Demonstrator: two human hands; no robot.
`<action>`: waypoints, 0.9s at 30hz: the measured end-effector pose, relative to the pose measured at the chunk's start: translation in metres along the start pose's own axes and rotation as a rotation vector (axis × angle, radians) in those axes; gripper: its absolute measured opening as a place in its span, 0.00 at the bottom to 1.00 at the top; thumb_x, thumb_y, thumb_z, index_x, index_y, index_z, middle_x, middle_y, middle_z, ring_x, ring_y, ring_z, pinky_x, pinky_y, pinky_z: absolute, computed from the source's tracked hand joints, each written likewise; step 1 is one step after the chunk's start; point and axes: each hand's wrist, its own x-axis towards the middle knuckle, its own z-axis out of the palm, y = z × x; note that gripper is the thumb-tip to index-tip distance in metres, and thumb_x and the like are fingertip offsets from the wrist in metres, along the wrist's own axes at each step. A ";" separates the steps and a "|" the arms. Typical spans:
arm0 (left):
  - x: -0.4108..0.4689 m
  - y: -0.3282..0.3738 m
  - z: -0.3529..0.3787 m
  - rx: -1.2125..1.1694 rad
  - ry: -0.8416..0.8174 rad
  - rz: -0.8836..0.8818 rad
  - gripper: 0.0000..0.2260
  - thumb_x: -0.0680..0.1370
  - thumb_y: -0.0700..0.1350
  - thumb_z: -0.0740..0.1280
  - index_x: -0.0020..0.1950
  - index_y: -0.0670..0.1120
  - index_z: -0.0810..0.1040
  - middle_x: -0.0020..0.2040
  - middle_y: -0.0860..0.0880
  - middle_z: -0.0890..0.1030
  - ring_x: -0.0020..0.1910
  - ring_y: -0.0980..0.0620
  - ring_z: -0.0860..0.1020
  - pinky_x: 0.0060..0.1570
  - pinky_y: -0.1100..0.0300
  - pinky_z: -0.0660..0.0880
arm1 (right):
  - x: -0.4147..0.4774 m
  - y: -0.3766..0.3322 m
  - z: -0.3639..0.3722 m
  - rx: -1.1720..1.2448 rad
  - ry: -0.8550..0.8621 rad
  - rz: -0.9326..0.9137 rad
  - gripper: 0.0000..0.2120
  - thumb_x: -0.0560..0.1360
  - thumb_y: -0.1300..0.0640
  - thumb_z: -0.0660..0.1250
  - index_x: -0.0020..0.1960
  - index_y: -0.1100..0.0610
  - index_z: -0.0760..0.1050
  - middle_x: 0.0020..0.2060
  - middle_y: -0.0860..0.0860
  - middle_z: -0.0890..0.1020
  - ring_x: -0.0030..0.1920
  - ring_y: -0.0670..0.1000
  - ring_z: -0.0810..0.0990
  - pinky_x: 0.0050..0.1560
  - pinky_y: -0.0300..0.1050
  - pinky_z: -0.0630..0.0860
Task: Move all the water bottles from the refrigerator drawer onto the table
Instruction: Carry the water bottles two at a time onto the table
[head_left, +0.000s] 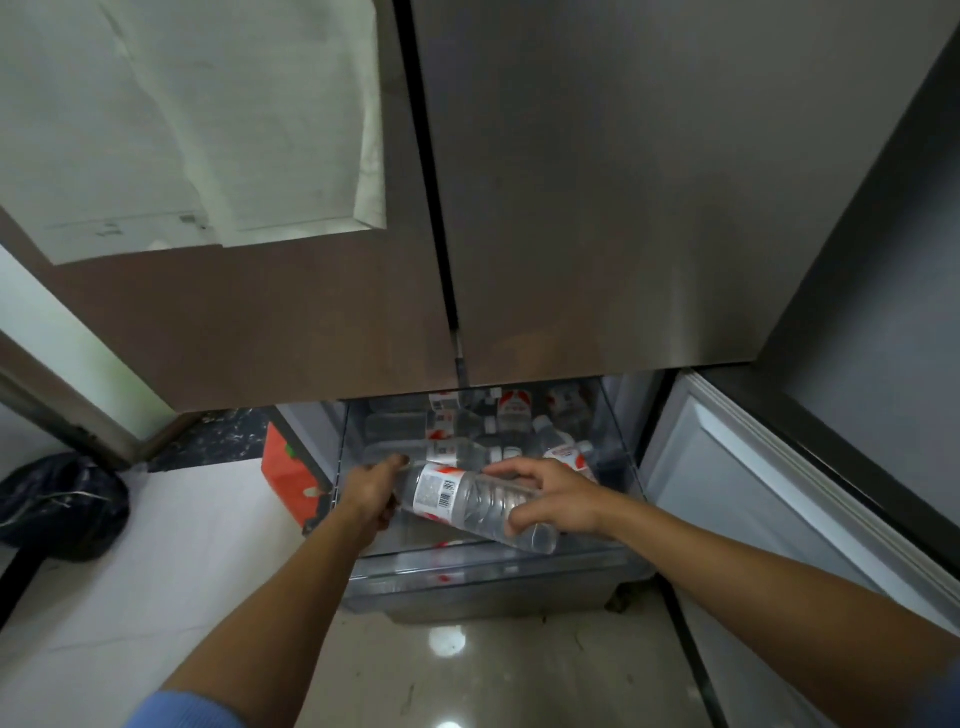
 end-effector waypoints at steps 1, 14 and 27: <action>0.000 0.000 -0.007 -0.004 0.021 0.021 0.18 0.80 0.51 0.61 0.53 0.35 0.77 0.36 0.40 0.74 0.28 0.49 0.69 0.28 0.60 0.63 | 0.006 0.000 0.000 0.019 -0.025 0.014 0.31 0.66 0.55 0.74 0.67 0.45 0.72 0.62 0.46 0.76 0.61 0.47 0.76 0.60 0.44 0.75; -0.006 0.021 -0.084 0.169 0.282 0.438 0.10 0.80 0.46 0.62 0.48 0.41 0.78 0.45 0.45 0.81 0.43 0.47 0.81 0.41 0.53 0.81 | 0.148 0.026 0.010 0.332 0.368 0.552 0.20 0.78 0.39 0.61 0.57 0.54 0.69 0.53 0.59 0.77 0.41 0.54 0.80 0.34 0.44 0.76; 0.001 0.013 -0.102 0.568 0.298 0.695 0.10 0.78 0.53 0.63 0.44 0.47 0.74 0.40 0.49 0.79 0.34 0.54 0.78 0.36 0.55 0.80 | 0.171 0.023 0.037 0.326 0.633 0.455 0.16 0.80 0.45 0.60 0.41 0.56 0.72 0.29 0.52 0.70 0.27 0.48 0.66 0.19 0.35 0.62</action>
